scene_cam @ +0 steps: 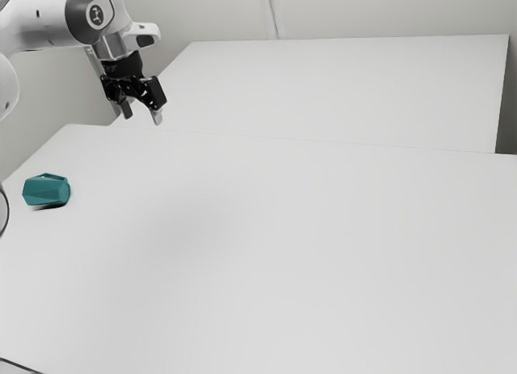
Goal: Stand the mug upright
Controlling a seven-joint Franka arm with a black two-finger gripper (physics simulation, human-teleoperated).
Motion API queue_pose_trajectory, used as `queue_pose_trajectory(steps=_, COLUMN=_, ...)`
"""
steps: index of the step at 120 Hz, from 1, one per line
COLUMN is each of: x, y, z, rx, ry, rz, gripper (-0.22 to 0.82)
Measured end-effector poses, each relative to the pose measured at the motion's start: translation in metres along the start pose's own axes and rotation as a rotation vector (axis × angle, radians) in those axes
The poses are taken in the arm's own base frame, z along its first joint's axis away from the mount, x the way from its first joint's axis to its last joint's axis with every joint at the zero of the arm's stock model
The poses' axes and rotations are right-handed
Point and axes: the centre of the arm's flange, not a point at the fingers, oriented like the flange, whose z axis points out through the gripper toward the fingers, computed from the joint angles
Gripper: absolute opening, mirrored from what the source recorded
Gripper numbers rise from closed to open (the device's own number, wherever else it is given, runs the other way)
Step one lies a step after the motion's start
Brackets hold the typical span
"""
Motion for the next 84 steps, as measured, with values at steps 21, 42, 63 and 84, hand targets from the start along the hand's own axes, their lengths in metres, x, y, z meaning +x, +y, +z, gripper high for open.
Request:
queue_pose_trajectory(steps=21, x=-0.001, y=-0.003, z=-0.001, rx=0.001, ry=0.004, rz=-0.008, gripper=0.60)
queue_pose_trajectory(steps=42, x=-0.012, y=-0.022, z=-0.013, rx=0.005, ry=0.025, rz=-0.043, gripper=0.60)
queue_pose_trajectory(steps=63, x=-0.051, y=-0.116, z=-0.018, rx=-0.107, ry=0.076, rz=-0.193, gripper=0.60)
queue_pose_trajectory(steps=84, x=-0.127, y=-0.237, z=-0.019, rx=-0.254, ry=0.161, rz=-0.339, gripper=0.60)
